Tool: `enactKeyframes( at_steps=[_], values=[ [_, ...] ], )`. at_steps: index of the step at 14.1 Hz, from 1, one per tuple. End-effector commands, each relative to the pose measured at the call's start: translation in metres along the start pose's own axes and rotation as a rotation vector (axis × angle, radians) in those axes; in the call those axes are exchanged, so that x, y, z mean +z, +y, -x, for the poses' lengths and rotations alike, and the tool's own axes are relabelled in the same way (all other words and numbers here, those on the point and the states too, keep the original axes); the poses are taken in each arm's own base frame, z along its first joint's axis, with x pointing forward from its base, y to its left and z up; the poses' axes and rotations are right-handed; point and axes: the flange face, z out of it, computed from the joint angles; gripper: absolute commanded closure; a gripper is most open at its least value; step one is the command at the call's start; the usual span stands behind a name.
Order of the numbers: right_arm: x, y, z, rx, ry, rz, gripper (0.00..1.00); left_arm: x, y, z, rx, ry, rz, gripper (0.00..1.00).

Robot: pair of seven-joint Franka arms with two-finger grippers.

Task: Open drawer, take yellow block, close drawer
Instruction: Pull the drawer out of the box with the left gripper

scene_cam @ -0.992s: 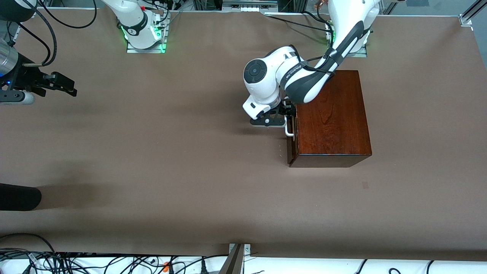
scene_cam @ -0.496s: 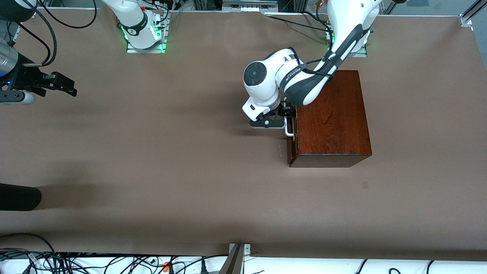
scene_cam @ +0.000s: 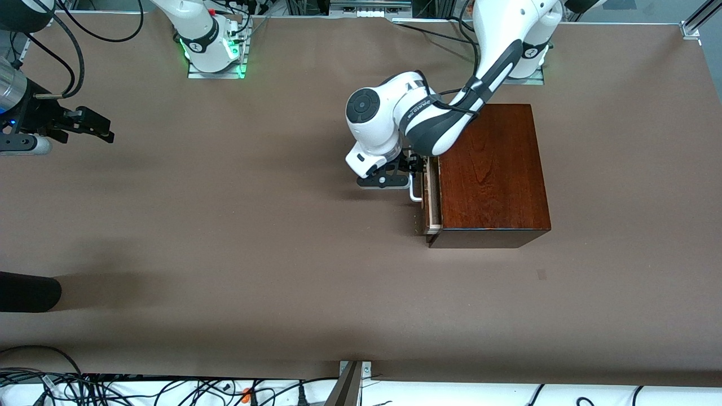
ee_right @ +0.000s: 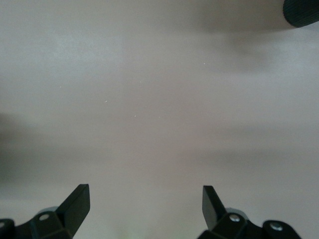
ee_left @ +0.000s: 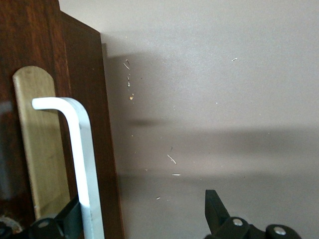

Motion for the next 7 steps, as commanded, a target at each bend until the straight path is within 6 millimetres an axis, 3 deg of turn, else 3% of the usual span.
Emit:
enactKeyframes(
  at_steps=[1, 7],
  values=[
    [-0.004, 0.001, 0.000, 0.012, -0.006, -0.020, 0.00, -0.009, 0.039, 0.003, -0.007, 0.022, 0.044, 0.00],
    [-0.004, 0.001, 0.000, 0.012, -0.004, -0.020, 0.00, -0.019, 0.064, 0.002, -0.016, 0.035, 0.086, 0.00]
  ],
)
